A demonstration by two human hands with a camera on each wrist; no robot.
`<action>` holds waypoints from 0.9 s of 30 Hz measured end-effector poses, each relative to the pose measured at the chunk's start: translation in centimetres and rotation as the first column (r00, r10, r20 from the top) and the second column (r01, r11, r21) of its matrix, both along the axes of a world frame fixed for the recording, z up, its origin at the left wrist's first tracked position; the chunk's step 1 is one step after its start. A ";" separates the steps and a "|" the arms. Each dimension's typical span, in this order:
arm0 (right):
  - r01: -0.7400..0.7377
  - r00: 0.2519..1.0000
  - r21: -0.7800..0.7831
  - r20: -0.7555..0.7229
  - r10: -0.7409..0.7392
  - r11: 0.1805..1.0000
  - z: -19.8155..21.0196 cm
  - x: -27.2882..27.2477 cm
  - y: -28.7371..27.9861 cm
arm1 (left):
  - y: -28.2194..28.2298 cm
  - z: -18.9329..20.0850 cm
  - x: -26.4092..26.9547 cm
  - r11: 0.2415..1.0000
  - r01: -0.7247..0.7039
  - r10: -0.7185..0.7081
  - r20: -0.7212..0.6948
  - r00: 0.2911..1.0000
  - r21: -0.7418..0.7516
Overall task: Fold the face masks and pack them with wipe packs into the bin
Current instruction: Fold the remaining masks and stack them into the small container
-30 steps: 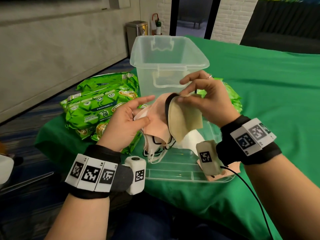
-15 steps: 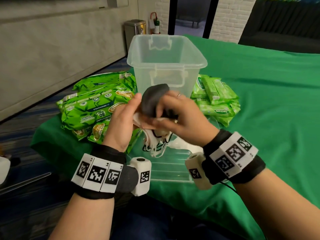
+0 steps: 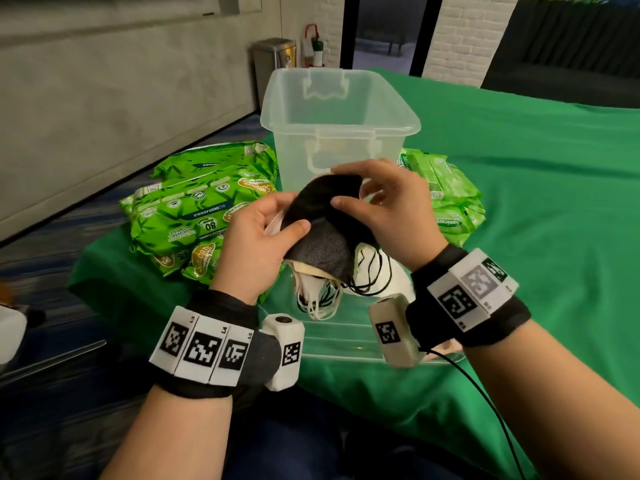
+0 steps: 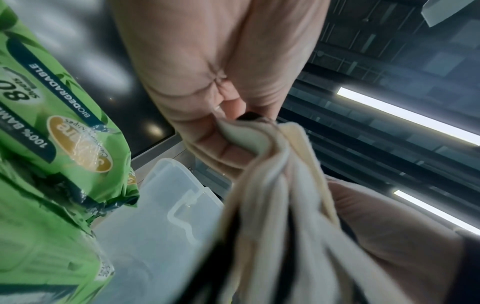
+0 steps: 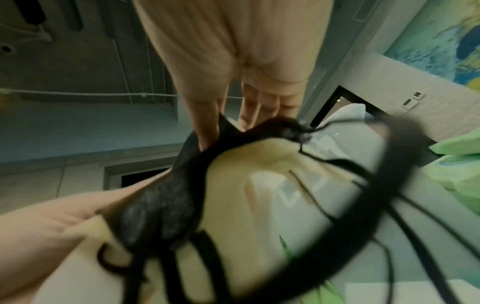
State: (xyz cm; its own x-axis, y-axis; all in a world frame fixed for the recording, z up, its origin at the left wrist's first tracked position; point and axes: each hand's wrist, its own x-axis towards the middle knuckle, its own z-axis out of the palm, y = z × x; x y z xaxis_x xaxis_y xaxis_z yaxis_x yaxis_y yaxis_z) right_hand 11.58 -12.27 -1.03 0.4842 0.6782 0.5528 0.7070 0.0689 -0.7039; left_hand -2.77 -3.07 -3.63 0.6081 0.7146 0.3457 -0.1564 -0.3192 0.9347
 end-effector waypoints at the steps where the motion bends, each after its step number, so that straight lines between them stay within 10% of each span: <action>1: 0.007 0.998 0.048 0.064 -0.010 0.999 -0.2 -0.2 0.0 | 0.0 0.0 0.0 1.000 0.007 -0.007 0.013 1.000 -0.006; 7: -0.124 0.971 0.166 0.221 0.085 0.978 -0.6 -0.8 -0.4 | 0.0 0.0 -0.1 1.000 -0.018 0.018 0.011 1.000 0.024; 16: -0.128 0.988 -0.052 -0.094 0.122 0.990 0.0 -0.5 -0.8 | -0.3 -0.2 -0.2 1.000 0.015 -0.015 -0.020 1.000 -0.005; 22: -0.421 0.800 0.114 -0.420 0.427 0.900 0.9 0.1 -1.6 | -0.4 0.2 -0.4 1.000 0.024 -0.024 0.045 0.999 -0.009; 27: -0.428 0.825 -0.048 -0.430 0.368 0.903 1.5 0.0 -1.1 | -0.7 0.3 -0.3 0.997 0.071 -0.073 0.049 0.996 0.040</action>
